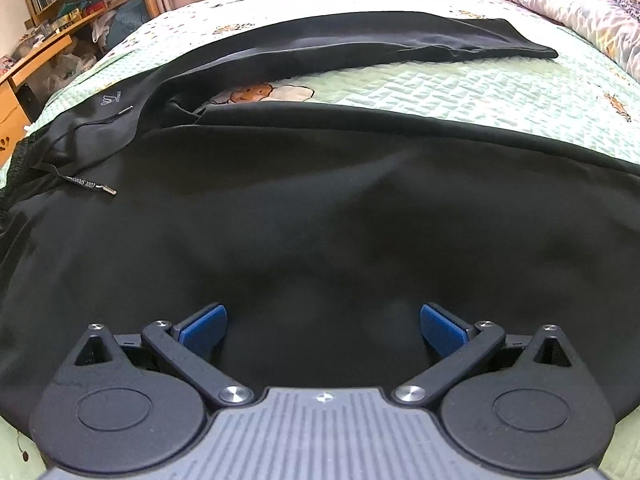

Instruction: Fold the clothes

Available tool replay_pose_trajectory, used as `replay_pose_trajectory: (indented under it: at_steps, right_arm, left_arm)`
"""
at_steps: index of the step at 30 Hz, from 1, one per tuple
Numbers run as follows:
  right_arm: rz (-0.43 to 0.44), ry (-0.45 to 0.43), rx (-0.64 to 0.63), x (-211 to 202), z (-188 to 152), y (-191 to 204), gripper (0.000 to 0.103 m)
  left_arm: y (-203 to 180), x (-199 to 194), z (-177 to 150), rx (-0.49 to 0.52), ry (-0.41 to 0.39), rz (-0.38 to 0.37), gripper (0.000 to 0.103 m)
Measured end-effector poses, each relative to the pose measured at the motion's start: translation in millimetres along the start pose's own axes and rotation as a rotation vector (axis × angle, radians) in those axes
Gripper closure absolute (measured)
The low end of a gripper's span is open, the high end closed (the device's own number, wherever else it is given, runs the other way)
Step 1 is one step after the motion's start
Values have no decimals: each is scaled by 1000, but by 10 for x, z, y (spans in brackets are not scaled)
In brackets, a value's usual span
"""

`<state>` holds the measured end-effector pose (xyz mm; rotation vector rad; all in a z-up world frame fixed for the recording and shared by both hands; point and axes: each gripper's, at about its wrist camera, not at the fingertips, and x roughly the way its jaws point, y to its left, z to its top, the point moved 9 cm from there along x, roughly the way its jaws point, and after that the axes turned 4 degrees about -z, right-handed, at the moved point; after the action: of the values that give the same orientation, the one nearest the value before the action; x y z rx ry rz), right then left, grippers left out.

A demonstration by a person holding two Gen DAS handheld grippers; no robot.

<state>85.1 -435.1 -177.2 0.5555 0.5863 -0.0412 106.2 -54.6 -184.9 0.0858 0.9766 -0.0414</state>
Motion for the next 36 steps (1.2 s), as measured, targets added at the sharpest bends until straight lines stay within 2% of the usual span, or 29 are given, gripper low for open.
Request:
replay_pose_trajectory:
  at_steps: [4, 6, 7, 8, 9, 11, 12, 15, 16, 17, 18, 20, 22, 25, 27, 29, 31, 36]
  right_arm:
    - [84, 53, 24, 138, -102, 29, 30]
    - [126, 79, 36, 204, -152, 44, 33]
    - [147, 92, 42, 236, -177, 51, 41]
    - [163, 104, 49, 261, -196, 47, 54]
    - [142, 102, 61, 237, -177, -50, 62]
    - [106, 101, 68, 192, -154, -192, 98]
    - [90, 101, 64, 171, -149, -241, 103]
    - [32, 97, 21, 92, -137, -302, 103]
    - [-10, 82, -28, 43, -131, -247, 103]
    - [-49, 62, -72, -7, -121, -187, 97]
    - [-70, 41, -109, -76, -120, -120, 96]
    - [-28, 18, -148, -198, -147, 90, 96]
    - [53, 51, -206, -214, -275, 378, 95]
    - [117, 119, -259, -112, -500, 634, 87]
    - [104, 158, -230, 24, -593, 547, 87]
    - [112, 149, -181, 27, -606, 397, 103]
    - [113, 143, -116, -37, -576, 238, 103]
    - [23, 109, -89, -203, -522, 107, 103]
  left_arm:
    - [6, -1, 5, -1, 12, -1, 0]
    - [17, 2, 7, -4, 19, -14, 0]
    - [22, 6, 9, 1, 21, -19, 0]
    - [27, 9, 11, 5, 22, -24, 0]
    - [32, 13, 13, 9, 23, -29, 0]
    - [48, 32, 37, 25, 26, -44, 0]
    - [56, 41, 50, 32, 27, -51, 0]
    - [178, 16, 90, 8, 21, -30, 0]
    - [234, -24, 100, -8, 8, -16, 3]
    - [295, -86, 106, -16, -19, -2, 10]
    - [353, -144, 97, -18, -39, 1, 13]
    - [483, -224, 36, -22, -52, 10, 13]
    - [669, -223, -63, -48, -41, 41, 12]
    - [925, -188, -184, -129, -35, 66, 0]
    - [1034, -172, -216, -153, -38, 67, 0]
    - [1028, -162, -216, -142, -42, 58, 0]
    - [1031, -147, -216, -134, -40, 63, 0]
    - [1034, -142, -252, -135, -59, 67, 0]
